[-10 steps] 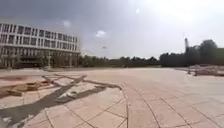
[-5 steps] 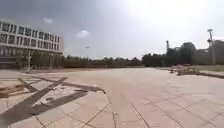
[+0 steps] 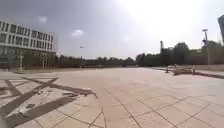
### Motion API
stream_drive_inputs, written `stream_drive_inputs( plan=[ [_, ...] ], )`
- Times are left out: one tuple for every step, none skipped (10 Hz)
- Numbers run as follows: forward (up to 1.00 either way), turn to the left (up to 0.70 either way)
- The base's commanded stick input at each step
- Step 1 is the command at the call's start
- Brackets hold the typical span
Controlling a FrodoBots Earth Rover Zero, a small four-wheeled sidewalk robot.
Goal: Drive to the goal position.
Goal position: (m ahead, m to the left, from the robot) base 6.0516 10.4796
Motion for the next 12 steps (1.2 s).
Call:
stream_drive_inputs(
  plan=[
    [0.7, 0.02],
    [0.7, 0.02],
    [0.7, 0.02],
    [0.7, 0.02],
    [0.7, 0.02],
    [0.7, 0.02],
    [0.7, 0.02],
    [0.7, 0.02],
    [0.7, 0.02],
    [0.7, 0.02],
    [0.7, 0.02],
    [0.7, 0.02]
  ],
)
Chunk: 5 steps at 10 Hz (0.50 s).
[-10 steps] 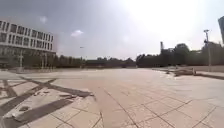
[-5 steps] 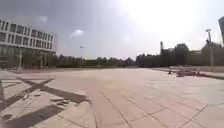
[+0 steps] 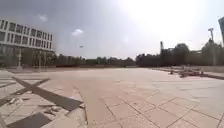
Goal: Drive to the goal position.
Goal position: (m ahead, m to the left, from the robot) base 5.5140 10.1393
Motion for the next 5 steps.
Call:
stream_drive_inputs(
  plan=[
    [0.7, 0.02],
    [0.7, 0.02],
    [0.7, 0.02],
    [0.7, 0.02],
    [0.7, 0.02]
  ],
)
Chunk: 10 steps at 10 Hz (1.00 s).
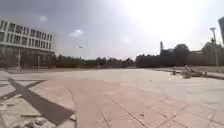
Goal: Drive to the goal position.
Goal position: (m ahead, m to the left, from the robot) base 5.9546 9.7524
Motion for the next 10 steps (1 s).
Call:
stream_drive_inputs(
  plan=[
    [0.7, 0.02],
    [0.7, 0.02],
    [0.7, 0.21],
    [0.7, 0.37],
    [0.7, 0.37],
    [0.7, 0.37],
    [0.7, 0.37],
    [0.7, 0.37],
    [0.7, 0.37],
    [0.7, 0.37]
  ],
)
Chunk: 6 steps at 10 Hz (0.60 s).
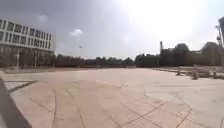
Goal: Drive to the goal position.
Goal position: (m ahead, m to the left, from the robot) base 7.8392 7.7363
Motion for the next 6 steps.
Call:
stream_drive_inputs(
  plan=[
    [0.7, 0.37],
    [0.7, 0.37],
    [0.7, 0.37],
    [0.7, 0.37],
    [0.7, 0.37],
    [0.7, 0.37]
  ],
)
